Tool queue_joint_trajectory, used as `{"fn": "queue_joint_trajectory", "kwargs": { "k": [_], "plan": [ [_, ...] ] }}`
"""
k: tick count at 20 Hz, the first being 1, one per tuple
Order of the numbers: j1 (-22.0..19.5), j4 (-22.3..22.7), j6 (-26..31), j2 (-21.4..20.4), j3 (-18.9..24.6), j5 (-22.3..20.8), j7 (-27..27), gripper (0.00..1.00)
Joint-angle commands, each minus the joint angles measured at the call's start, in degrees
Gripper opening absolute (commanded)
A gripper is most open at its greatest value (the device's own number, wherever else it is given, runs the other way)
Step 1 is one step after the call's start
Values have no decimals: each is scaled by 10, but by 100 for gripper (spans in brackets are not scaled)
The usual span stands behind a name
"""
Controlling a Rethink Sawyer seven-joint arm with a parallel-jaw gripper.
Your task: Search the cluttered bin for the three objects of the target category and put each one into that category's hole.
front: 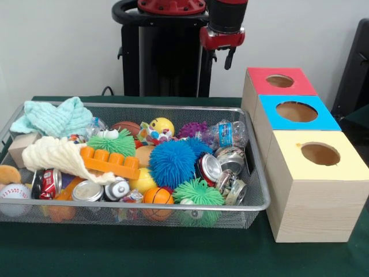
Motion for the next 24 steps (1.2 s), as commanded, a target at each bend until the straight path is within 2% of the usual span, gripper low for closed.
{"fn": "queue_joint_trajectory", "kwargs": {
  "k": [1,5,10,13,24],
  "plan": [
    [-11,-83,-74,42,31,-39,51,100],
    [-13,-82,-100,32,45,-44,62,100],
    [7,-90,-152,24,33,-39,79,100],
    [12,-94,-158,25,31,-30,81,100],
    [38,-135,-204,68,-7,-22,72,100]
  ]
}}
